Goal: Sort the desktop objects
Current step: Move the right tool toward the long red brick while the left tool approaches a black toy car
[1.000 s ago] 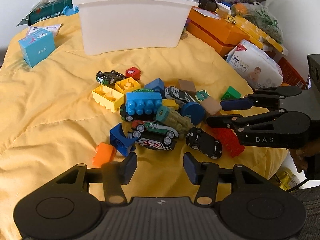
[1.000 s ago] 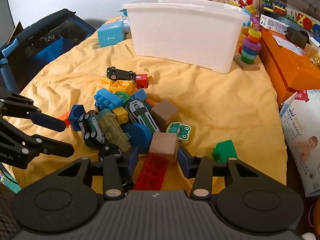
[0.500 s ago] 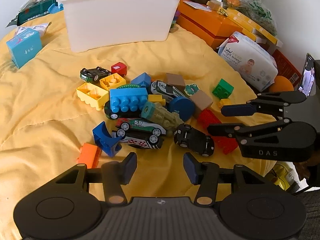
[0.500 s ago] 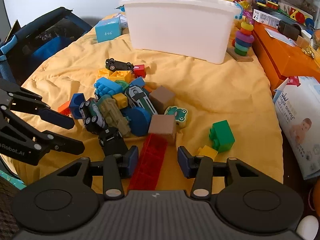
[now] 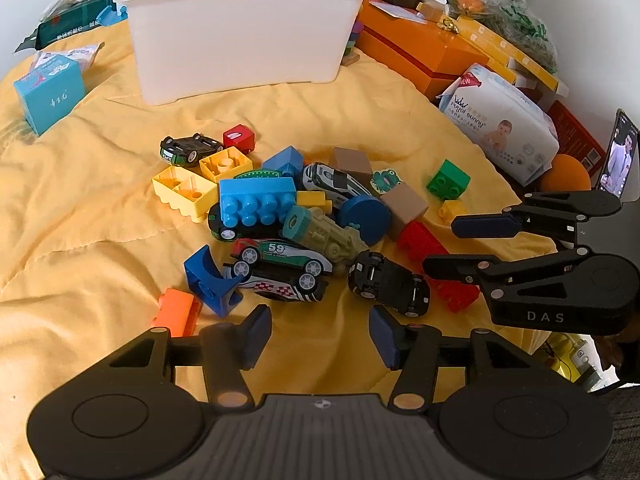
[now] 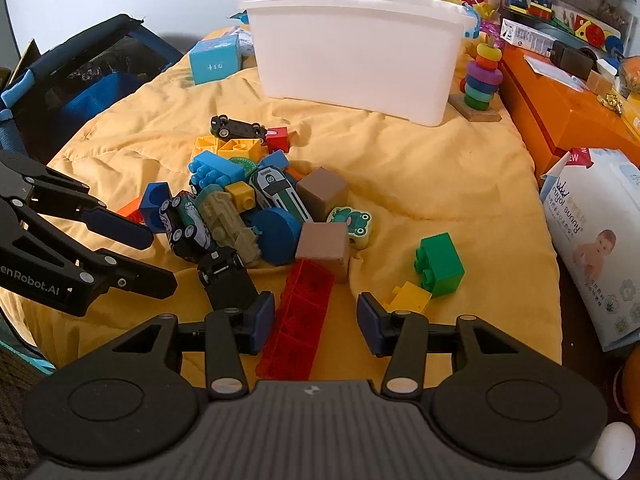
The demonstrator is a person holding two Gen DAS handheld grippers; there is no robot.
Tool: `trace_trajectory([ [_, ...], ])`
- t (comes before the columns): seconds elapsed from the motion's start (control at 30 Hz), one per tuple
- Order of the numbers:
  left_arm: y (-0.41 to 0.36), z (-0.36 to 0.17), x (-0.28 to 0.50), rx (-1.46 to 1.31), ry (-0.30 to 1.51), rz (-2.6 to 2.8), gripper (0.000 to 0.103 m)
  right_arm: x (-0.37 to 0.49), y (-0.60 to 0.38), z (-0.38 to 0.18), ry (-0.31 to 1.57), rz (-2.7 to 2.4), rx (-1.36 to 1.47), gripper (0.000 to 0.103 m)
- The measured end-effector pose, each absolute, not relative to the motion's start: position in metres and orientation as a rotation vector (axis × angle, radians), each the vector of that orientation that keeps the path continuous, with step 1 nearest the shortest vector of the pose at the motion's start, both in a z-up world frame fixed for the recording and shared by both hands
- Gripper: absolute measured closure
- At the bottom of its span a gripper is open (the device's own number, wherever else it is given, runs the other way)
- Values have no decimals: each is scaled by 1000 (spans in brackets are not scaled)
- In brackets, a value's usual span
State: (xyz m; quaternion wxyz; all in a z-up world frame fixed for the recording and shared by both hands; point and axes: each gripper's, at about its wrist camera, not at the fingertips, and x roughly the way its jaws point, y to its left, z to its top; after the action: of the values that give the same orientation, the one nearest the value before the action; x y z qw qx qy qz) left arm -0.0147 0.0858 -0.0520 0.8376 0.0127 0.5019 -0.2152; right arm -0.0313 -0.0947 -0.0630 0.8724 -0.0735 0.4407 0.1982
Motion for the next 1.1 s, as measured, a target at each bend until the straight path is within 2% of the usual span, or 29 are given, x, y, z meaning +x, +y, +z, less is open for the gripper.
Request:
trace_trajectory([
  [0.67,85,-61,-6,27,1101,-463,45,-27,-93,-65,919,421,-160,53],
  [1.0,92,-64,-9,17,1109,-444,47,-37,-90,-56,871,405,-288,53],
  [1.1,89,-59,-13,7,1086,-491,47,-43,-86,-50,877,497,-272,56],
])
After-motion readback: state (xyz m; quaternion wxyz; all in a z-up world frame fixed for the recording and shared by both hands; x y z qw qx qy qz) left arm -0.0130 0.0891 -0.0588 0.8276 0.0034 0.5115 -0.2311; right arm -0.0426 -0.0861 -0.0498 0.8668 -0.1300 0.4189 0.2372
